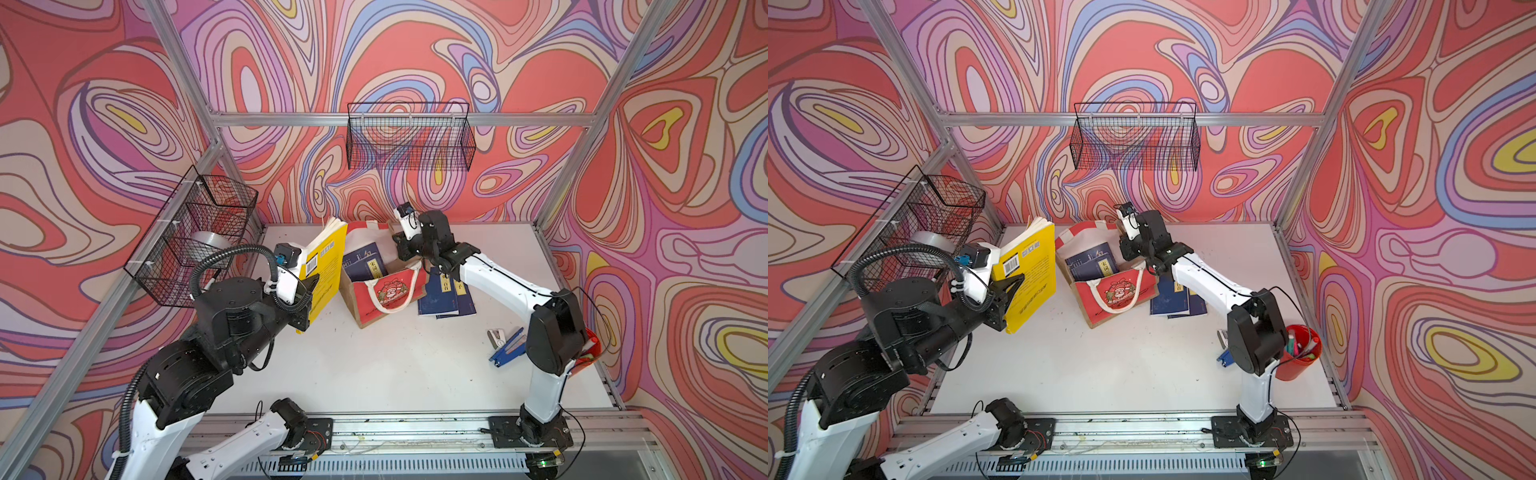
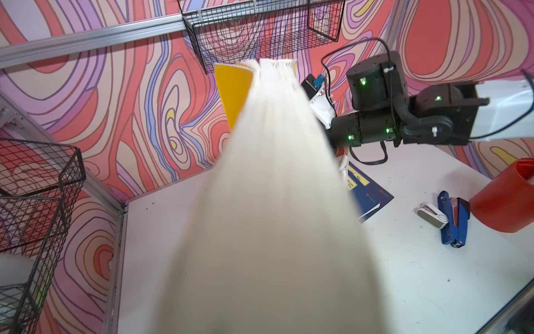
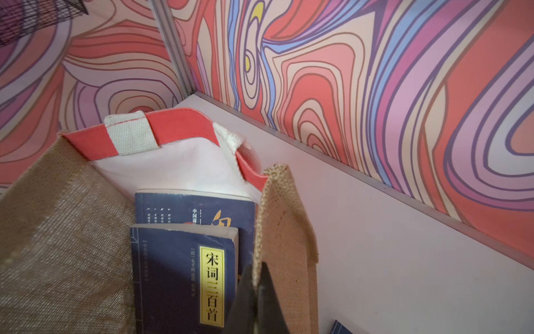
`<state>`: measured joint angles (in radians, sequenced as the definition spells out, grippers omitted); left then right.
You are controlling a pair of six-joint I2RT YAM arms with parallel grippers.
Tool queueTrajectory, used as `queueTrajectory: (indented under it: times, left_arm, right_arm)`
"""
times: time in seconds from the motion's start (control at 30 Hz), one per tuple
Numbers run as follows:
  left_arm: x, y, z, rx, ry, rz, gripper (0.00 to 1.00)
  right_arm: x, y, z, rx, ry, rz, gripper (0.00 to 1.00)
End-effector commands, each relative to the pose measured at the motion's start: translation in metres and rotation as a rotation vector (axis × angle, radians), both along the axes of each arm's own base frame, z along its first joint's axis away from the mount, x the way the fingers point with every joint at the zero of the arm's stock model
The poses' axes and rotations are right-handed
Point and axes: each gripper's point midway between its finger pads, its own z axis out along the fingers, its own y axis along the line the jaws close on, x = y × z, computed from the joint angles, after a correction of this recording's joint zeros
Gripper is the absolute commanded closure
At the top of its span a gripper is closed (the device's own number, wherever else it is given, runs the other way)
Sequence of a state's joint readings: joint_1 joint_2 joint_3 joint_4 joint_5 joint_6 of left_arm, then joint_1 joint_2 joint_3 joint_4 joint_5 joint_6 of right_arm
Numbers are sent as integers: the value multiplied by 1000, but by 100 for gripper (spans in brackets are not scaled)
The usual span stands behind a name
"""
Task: Put the books into the canvas bag
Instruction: Pick up the canvas bag from the center of the board, then place the book in the canvas bag.
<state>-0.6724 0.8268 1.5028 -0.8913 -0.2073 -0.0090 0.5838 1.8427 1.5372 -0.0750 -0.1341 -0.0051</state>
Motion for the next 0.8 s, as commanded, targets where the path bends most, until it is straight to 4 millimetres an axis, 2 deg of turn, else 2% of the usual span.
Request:
queueTrajectory:
  times: [0.0,0.07,0.2,0.4,0.47,0.67,0.77]
  left_arm:
    - [3,-20,45,-108,-124,-84,100]
    - [6,-33,49,-144,-129,-128,100]
    - [10,-57,49,-207,-131,-221,100]
    - [16,-70,40,-249,-114,-249,100]
    - [16,-74,37,-263,-103,-264,100]
    - [3,-82,38,-313,-95,-343,100]
    - [0,-90,32,-324,-50,-379,100]
  right_arm:
    - [-20,14,65,183,-218,119,100]
    - [-36,12,79,216,-272,166,100]
    - [-69,2,95,321,-378,223,100]
    - [-113,-20,110,419,-464,268,100]
    - [-125,-29,112,441,-489,263,100]
    - [-156,-57,102,489,-522,227,100]
    - [-168,-68,100,500,-535,209,100]
